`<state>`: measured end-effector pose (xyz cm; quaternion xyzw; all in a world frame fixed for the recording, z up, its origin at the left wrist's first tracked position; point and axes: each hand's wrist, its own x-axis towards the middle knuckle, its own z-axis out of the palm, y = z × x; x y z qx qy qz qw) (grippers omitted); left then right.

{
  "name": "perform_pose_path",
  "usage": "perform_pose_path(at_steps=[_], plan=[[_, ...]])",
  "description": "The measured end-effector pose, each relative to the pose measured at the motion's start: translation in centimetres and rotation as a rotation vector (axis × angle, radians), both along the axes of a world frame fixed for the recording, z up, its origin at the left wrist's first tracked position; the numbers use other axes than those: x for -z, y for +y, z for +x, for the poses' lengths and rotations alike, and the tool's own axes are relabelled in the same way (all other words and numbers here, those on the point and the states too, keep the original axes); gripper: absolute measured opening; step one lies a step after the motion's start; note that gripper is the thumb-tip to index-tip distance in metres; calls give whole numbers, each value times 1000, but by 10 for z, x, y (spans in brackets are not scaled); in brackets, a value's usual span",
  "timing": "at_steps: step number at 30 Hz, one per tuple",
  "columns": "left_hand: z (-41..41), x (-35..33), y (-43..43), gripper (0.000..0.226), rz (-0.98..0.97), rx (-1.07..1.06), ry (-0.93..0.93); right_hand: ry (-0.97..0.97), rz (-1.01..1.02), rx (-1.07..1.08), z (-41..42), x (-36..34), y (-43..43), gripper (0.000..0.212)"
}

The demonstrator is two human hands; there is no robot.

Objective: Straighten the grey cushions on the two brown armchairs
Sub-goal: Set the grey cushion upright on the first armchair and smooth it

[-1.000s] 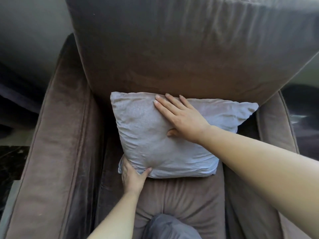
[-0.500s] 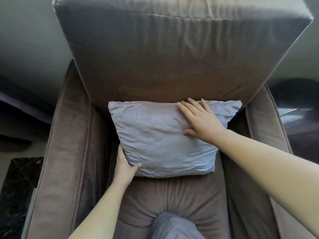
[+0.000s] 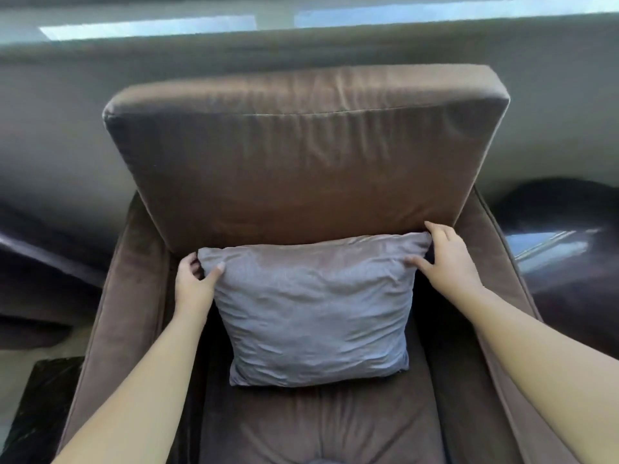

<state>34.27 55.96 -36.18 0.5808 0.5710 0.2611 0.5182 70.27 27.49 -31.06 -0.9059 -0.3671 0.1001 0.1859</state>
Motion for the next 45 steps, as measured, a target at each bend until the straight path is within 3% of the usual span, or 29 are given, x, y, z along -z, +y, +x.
perform_pose_path(at_steps=[5,10,14,18,24,28,35,39,45], plan=[[2,1,12,35,-119,-172,-163,512,336,321,4,12,-2,27],[-5,6,14,14,-156,-159,-233,757,577,393,-5,25,13,8],[-7,11,13,15,-67,-166,-217,757,696,506,-4,36,18,25],[0,-6,2,21,50,-228,-234,721,771,589,-7,29,7,23],[-9,-20,-14,18,130,-316,-201,603,748,615,-17,11,-17,27],[-30,-28,-25,20,274,-174,-39,461,713,566,-32,1,-28,33],[-54,-33,-41,20,292,-202,-64,374,645,557,-52,0,-41,34],[-58,-22,-37,16,213,-207,-155,458,676,553,-50,8,-34,31],[-47,9,-25,14,-8,-291,-330,817,631,662,-43,32,-16,28]])
